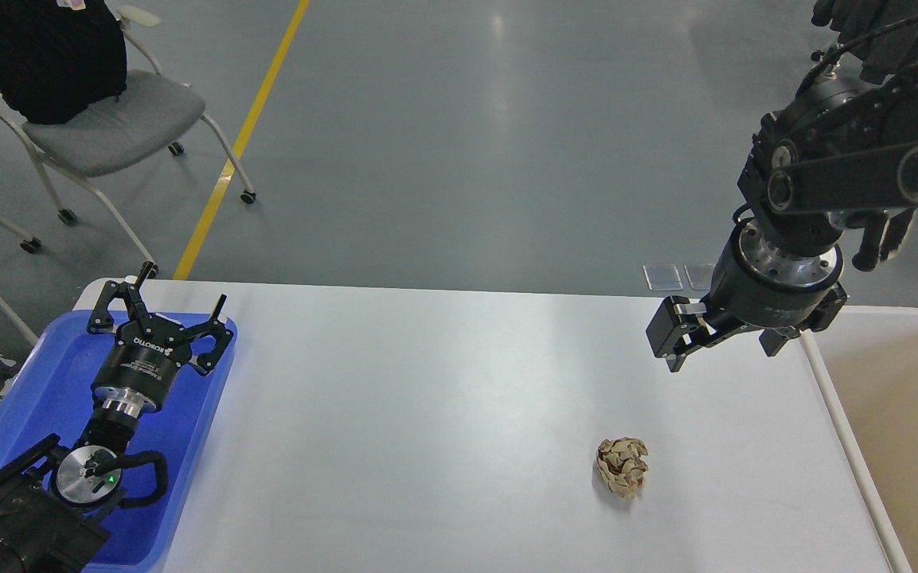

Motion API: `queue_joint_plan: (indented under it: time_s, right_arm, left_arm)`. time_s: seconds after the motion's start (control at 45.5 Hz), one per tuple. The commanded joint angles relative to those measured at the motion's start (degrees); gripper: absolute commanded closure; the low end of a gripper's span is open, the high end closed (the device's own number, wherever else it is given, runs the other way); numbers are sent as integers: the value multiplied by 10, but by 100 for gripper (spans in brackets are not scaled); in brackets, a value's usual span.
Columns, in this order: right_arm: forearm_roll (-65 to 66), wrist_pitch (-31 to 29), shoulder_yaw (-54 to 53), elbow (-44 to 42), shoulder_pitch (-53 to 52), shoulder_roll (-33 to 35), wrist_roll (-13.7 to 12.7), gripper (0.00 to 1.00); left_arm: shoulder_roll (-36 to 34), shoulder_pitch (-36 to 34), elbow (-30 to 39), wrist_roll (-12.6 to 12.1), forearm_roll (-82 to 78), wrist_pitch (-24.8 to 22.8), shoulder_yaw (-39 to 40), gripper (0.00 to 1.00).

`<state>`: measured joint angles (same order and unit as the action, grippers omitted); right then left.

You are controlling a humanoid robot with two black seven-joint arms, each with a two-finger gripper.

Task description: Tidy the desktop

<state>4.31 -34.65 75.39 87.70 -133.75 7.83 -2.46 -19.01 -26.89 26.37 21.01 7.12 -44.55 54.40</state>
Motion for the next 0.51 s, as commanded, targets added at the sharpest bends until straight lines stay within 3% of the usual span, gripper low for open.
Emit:
queue_joint_plan:
  time_s: [0.0, 0.484]
  right_arm:
    - [0, -3, -1, 0, 0, 0, 0, 0]
    - [-4, 0, -6, -7, 17, -18, 0, 0]
  left_arm:
    - [0, 0, 0, 0, 0, 0, 0, 1]
    - [-1, 0, 0, -1, 0, 0, 0, 1]
